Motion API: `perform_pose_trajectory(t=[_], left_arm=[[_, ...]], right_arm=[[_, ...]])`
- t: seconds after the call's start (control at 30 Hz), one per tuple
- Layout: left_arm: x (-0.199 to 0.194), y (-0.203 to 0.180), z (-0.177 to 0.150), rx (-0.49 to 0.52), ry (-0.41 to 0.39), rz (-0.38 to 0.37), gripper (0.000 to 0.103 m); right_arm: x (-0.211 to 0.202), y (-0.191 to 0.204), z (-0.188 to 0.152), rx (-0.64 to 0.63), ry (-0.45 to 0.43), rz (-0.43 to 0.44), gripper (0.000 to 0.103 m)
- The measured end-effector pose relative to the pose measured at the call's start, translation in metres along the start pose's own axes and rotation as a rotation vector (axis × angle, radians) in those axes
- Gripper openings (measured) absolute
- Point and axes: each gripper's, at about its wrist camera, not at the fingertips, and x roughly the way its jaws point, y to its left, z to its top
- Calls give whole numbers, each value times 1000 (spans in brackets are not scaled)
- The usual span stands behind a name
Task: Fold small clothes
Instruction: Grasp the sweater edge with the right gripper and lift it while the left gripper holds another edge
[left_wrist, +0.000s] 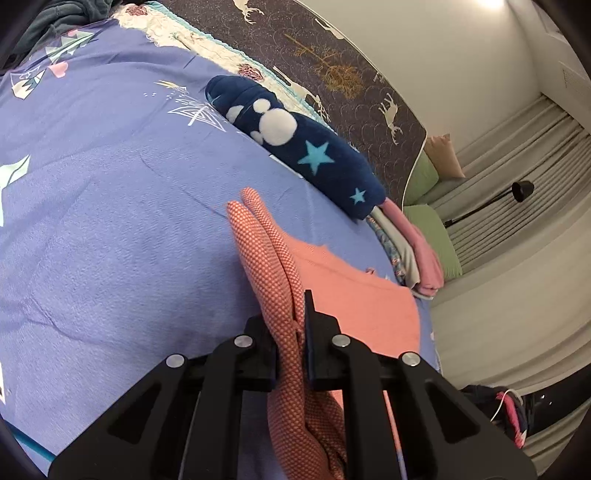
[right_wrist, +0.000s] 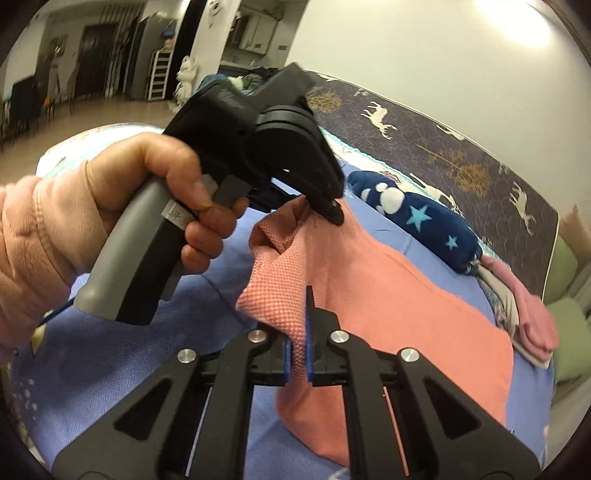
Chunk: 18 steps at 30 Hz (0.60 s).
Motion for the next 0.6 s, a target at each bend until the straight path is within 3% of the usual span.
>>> perform_pose_trajectory(t=[0.33,0.6], left_arm=[[22,-68,-1,24,-19,3,11],[61,-130,-23,97,-1,24,10]], right_arm=[[-31,-71,-21,220,-21,39,5],[-53,-142,-67,431,0,92,4]])
